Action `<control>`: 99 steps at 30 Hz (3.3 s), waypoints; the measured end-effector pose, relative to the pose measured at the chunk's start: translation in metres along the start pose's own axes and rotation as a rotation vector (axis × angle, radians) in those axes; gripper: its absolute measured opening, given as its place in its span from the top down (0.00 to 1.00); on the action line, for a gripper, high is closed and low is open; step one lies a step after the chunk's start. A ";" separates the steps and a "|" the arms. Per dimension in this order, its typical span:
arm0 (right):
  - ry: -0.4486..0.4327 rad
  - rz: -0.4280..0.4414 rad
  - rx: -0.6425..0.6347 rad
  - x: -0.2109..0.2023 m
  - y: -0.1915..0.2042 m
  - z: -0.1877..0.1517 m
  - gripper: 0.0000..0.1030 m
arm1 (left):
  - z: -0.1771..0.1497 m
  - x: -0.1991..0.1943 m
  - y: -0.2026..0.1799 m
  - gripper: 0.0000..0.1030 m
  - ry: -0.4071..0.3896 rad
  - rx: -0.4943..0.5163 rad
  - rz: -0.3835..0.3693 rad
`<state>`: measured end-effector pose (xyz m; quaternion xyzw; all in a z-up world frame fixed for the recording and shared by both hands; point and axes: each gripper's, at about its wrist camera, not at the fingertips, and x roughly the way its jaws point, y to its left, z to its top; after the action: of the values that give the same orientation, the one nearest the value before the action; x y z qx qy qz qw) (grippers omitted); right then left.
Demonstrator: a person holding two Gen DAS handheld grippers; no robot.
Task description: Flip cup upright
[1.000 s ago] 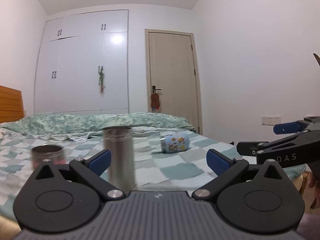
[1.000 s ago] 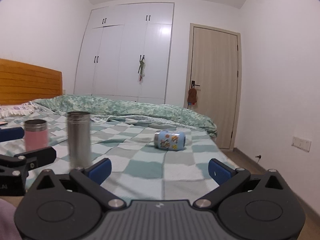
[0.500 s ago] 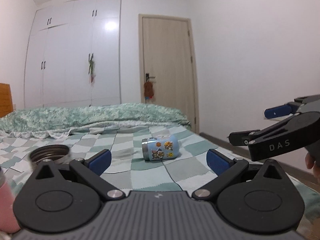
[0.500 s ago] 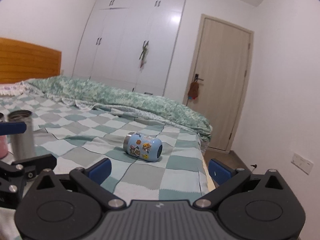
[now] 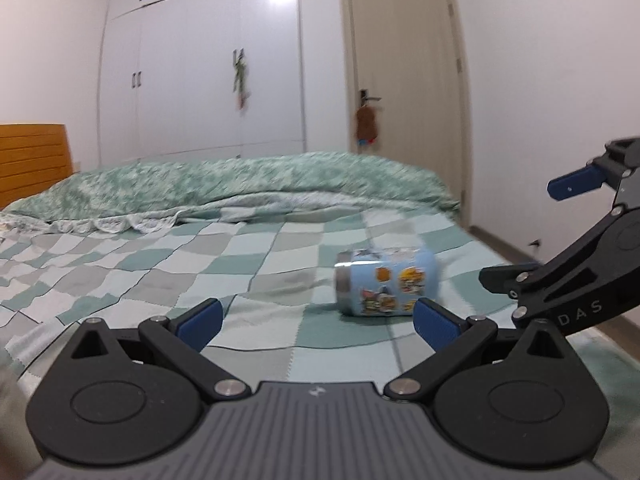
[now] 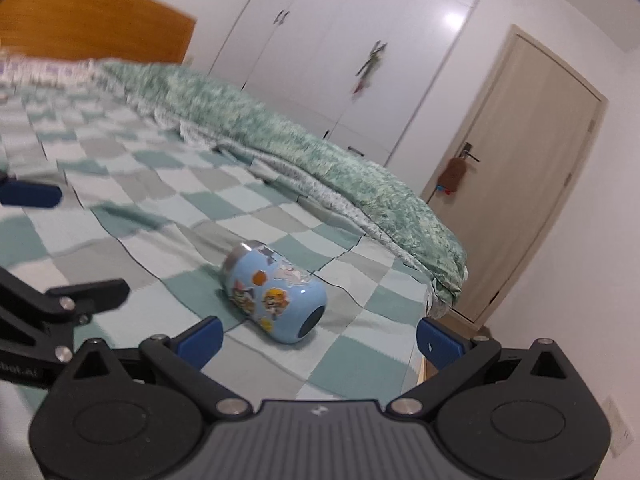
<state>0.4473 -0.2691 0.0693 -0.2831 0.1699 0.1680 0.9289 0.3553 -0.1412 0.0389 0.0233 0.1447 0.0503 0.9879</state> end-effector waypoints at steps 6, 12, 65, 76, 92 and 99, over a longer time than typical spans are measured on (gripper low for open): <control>0.035 0.038 -0.124 0.067 0.000 0.016 0.00 | 0.002 0.050 -0.009 0.00 0.045 0.031 0.132; 0.061 0.082 -0.236 0.118 0.011 0.023 0.02 | 0.000 0.089 0.011 0.00 0.114 -0.051 0.221; -0.087 0.001 -0.456 -0.002 0.091 -0.042 0.17 | 0.005 -0.007 0.011 0.00 0.105 0.002 -0.005; -0.131 -0.045 -0.470 -0.134 0.168 -0.046 0.18 | -0.004 -0.145 0.046 0.00 0.049 0.070 -0.105; -0.162 0.054 -0.528 -0.221 0.267 -0.053 0.17 | -0.045 -0.233 0.145 0.00 0.105 0.042 -0.046; -0.100 0.225 -0.204 -0.232 0.251 -0.027 0.09 | -0.047 -0.242 0.159 0.00 0.112 0.022 -0.037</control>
<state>0.1331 -0.1384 0.0257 -0.3466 0.1363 0.3011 0.8779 0.0963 -0.0070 0.0721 0.0289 0.2008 0.0317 0.9787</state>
